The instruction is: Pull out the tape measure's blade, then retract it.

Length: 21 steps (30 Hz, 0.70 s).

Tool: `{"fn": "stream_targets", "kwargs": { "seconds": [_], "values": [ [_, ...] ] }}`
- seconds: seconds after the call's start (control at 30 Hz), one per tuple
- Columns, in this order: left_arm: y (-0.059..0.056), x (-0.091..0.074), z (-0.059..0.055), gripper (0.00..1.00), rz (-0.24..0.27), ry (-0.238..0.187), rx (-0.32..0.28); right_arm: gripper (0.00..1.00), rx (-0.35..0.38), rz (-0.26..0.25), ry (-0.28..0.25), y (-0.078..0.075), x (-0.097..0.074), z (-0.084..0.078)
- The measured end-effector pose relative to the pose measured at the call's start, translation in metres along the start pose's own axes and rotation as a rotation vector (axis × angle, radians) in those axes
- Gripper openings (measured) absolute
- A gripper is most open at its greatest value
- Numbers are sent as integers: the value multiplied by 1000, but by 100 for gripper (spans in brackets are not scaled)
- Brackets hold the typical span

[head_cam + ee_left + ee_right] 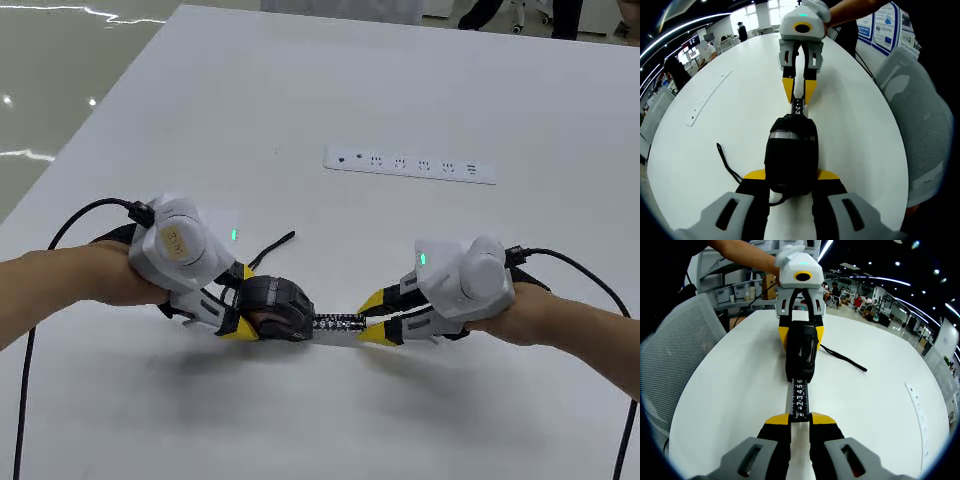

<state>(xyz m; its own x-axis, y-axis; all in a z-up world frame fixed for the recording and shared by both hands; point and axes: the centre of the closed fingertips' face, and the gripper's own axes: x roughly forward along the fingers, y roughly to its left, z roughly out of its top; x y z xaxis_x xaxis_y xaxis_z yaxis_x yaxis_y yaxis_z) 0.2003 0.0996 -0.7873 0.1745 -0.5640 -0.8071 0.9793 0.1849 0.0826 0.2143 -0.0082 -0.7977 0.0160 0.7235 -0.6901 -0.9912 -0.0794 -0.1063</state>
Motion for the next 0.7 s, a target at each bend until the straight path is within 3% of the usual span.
{"fn": "stream_targets", "kwargs": {
  "seconds": [0.7],
  "values": [
    [-2, -1, 1, 27, 1, 2, -3, 12, 6, -6, 13, 2, -10, -8]
  ]
}}
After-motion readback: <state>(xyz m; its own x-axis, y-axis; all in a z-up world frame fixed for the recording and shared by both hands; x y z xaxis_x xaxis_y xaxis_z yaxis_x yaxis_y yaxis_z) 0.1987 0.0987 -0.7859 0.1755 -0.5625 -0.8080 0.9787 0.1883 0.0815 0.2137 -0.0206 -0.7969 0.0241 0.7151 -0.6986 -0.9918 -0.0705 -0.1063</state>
